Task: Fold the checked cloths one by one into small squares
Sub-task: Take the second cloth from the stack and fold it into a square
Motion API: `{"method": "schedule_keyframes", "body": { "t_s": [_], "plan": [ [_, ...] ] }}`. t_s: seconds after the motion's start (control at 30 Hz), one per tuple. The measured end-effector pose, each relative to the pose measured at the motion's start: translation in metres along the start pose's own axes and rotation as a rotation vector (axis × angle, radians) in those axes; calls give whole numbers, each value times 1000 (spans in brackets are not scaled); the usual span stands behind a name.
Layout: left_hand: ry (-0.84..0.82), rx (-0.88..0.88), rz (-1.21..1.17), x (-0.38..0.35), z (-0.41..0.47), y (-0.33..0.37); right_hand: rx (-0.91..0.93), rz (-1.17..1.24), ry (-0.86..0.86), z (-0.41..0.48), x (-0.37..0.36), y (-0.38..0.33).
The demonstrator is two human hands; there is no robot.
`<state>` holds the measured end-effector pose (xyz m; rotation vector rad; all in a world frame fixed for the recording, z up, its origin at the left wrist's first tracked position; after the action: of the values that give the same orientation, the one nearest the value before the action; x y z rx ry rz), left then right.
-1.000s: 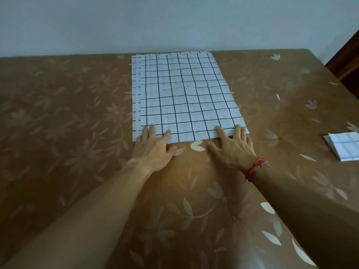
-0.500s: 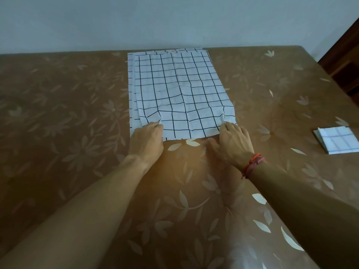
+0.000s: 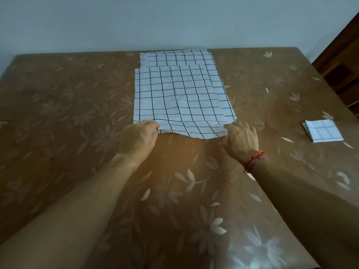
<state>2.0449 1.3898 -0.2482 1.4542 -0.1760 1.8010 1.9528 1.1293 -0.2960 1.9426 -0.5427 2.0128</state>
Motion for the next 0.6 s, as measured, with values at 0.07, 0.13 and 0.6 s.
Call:
{"method": "schedule_keyframes", "body": {
  "t_s": [0.07,0.13,0.6],
  "plan": [
    [4,-1,-7,14,-13,1,-18,33,-5,-12,8,-2],
    [1,1,11,27,-27,2,-38,98,6,-25,20,-4],
    [-99,347,-152,99,-148,-17,40,414,-142,-130,60,-17]
  ]
}}
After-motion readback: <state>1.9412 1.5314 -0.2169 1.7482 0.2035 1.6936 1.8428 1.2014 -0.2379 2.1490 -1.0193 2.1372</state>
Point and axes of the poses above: each hand's wrist, its own z-axis towards the middle knuckle, its own x-axis out of the back of the hand, y = z × x, the point moved 9 cm from there along z, towards the middle knuckle, and after that the axes turned 2 degrees about -x, right-handed, at the moved point
